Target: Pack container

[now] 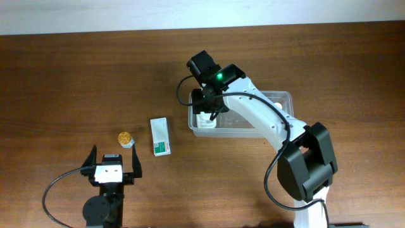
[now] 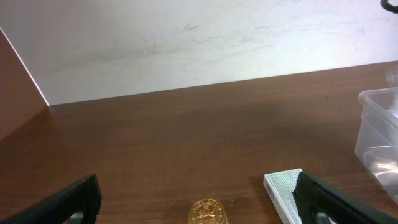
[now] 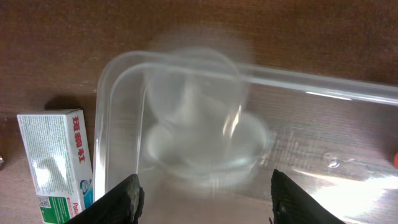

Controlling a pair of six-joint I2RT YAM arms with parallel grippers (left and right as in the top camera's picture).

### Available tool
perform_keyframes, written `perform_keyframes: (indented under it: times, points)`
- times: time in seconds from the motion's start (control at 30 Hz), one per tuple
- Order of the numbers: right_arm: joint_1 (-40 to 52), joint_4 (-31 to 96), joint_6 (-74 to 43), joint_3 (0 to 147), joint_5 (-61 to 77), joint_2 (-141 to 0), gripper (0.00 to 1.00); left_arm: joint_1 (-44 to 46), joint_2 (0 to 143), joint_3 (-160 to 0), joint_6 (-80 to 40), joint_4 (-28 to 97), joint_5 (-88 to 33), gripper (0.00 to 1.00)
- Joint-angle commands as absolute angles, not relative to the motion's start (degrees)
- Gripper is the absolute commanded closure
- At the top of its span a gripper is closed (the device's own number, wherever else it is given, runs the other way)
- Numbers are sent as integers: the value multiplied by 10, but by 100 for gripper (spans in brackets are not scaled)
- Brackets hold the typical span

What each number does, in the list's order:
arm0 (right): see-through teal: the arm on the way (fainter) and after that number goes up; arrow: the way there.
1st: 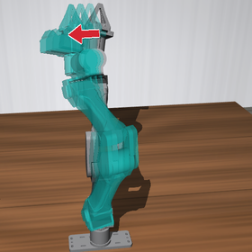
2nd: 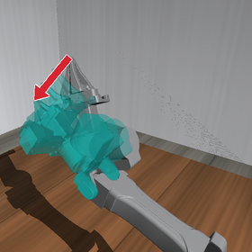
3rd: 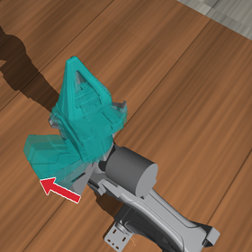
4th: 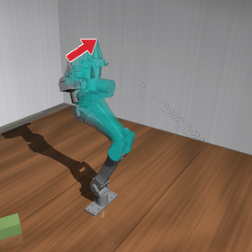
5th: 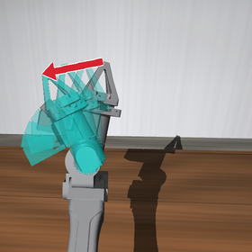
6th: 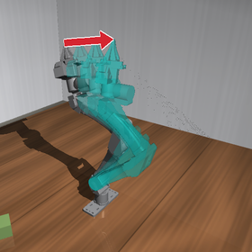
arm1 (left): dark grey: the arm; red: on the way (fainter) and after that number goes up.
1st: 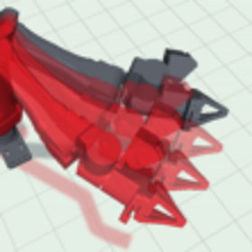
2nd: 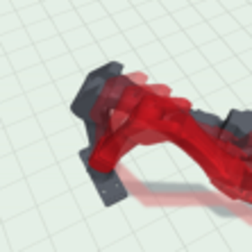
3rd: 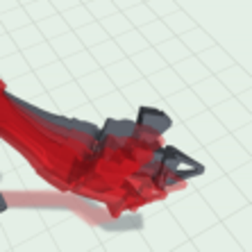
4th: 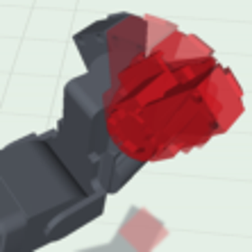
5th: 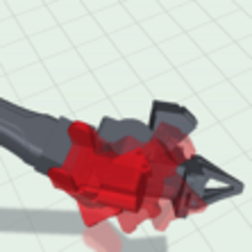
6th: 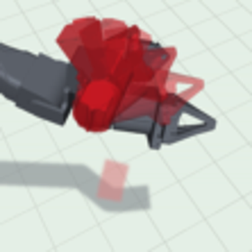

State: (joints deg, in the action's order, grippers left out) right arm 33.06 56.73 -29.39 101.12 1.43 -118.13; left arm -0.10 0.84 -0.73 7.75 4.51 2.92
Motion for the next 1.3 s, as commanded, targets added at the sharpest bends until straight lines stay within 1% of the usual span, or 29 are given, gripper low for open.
perform_keyframes:
  times: [0.0,0.47,0.7,0.9,1.1,1.17,1.27]
  points:
    - [334,562,-294,1008,16,-1177,41,-3,4,-5,85,46,23,1]
    - [333,538,-292,1008,15,-1177,40,-3,4,-5,85,46,23,0]
    - [334,494,-263,1010,5,-1177,44,-3,4,-5,85,46,23,1]
    - [333,492,-263,1010,-37,-1177,44,-3,4,-5,85,46,23,1]
    - [333,486,-259,1010,-50,-1177,45,-3,4,-5,85,46,23,1]
    - [333,482,-260,1010,-52,-1177,48,-3,4,-5,85,46,23,1]
    - [334,477,-260,1010,-52,-1177,48,-3,4,-5,85,46,23,1]
